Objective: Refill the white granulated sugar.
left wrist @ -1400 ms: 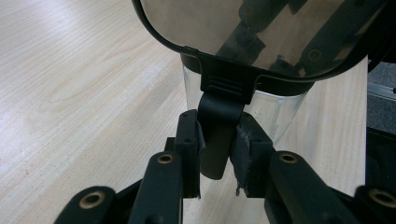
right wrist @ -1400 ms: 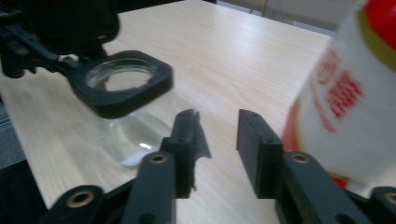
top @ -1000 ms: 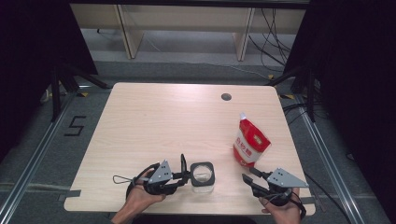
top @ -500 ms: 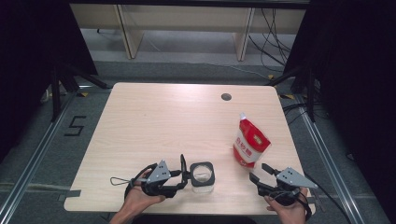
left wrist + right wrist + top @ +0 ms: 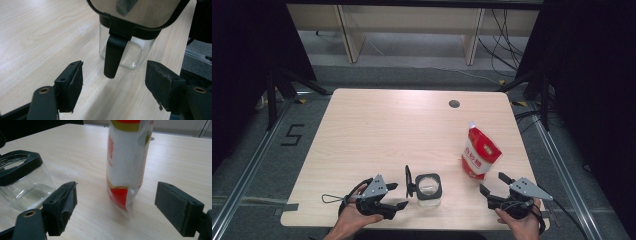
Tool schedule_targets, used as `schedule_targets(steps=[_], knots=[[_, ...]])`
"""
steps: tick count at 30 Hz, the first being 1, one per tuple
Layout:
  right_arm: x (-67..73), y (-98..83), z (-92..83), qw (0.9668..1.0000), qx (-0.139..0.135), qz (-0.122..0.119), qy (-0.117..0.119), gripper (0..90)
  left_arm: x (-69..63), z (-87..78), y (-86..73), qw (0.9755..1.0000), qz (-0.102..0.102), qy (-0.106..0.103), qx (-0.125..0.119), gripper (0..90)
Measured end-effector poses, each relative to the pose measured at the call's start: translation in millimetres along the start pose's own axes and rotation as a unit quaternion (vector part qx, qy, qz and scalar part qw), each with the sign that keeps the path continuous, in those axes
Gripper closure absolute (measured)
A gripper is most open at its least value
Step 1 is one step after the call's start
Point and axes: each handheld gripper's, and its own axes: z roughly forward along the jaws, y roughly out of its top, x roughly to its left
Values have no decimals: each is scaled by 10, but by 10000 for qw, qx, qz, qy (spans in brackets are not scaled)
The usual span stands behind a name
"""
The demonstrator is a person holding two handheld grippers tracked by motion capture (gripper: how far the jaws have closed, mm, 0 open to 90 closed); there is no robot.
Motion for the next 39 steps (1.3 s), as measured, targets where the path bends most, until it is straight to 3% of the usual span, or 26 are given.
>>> schedule_targets(steps=[2, 5, 6, 8, 9, 10, 12, 13, 14, 16, 17, 20, 21, 22, 23, 24, 25, 26, 27, 29, 30, 31, 32, 36, 38, 39], knots=[[-30, 12, -3, 9998, 23, -155, -87, 176, 16, -3, -24, 9999, 39, -41, 140, 274], [-36, 17, 24, 9999, 72, -102, 14, 162, 24, -17, -51, 9995, 118, 39, 279, 250], [-47, 14, 40, 9998, 32, -197, -65, 162, 11, -16, -60, 9997, -3, 56, 258, 250], [-23, 15, 56, 9999, 151, -12, -78, 162, 0, -23, -62, 9997, -70, 26, 218, 230], [-68, 12, 116, 9997, 94, -244, -4, 162, -1, -26, -62, 9997, -77, 2, 235, 220], [-68, 12, 116, 9997, 94, -244, -4, 162, -7, -31, -61, 9996, -98, 2, 260, 220], [-52, 6, 133, 9999, 139, -86, -27, 164, -9, -35, -62, 9996, 16, 59, 283, 212], [-72, 15, 157, 9998, 110, -136, -28, 163, -3, -45, -64, 9992, 108, 89, 378, 205], [-72, 15, 157, 9998, 110, -136, -28, 163, -16, -37, -68, 9994, 17, 79, 334, 205], [-101, 25, 193, 9998, 46, -184, 25, 164, -21, -36, -70, 9994, 39, 97, 331, 188], [-107, 27, 211, 9999, 39, -118, 77, 164, -38, -33, -74, 9993, -112, 90, 346, 188], [-137, 24, 269, 9999, 25, -164, 33, 165, -35, -25, -74, 9993, 7, 145, 344, 187], [-111, 29, 266, 9999, 132, 51, 52, 165, -42, -19, -77, 9993, -30, 130, 353, 187], [-142, 28, 299, 9999, 12, -168, -5, 165, -42, -7, -75, 9995, -15, 100, 314, 187], [-155, 38, 318, 9998, -3, -190, 43, 168, -36, -6, -75, 9993, 46, 115, 342, 187], [-138, 38, 320, 10000, 33, -92, -7, 169, -46, -1, -78, 9992, -25, 139, 377, 187], [-170, 49, 360, 9998, 6, -191, 44, 169, -53, 3, -81, 9991, -80, 125, 386, 187], [-170, 49, 360, 9998, 6, -191, 44, 169, -39, 5, -75, 9992, 45, 57, 401, 187], [-133, 51, 360, 10000, 81, 23, 6, 170, -40, 11, -79, 9992, 79, 73, 391, 187], [-164, 55, 421, 9998, -31, -167, 60, 174, -51, 28, -87, 9995, 11, 67, 321, 187], [-175, 59, 442, 9997, -57, -254, 9, 176, -62, 31, -90, 9993, -117, 56, 340, 186], [-156, 60, 452, 9999, -58, -131, 23, 179, -46, 32, -89, 9988, -6, 185, 451, 185], [-169, 66, 474, 9997, -69, -255, 12, 186, -33, 14, -84, 9986, 28, 109, 522, 185], [-188, 82, 524, 9996, -80, -218, 136, 197, -38, 20, -84, 9991, 44, 81, 403, 183], [-169, 85, 541, 9997, -208, -83, 61, 208, -33, 18, -82, 9990, 44, 42, 436, 183], [-184, 89, 554, 9995, -257, -193, 17, 208, -36, 21, -84, 9991, 47, 66, 416, 183]])
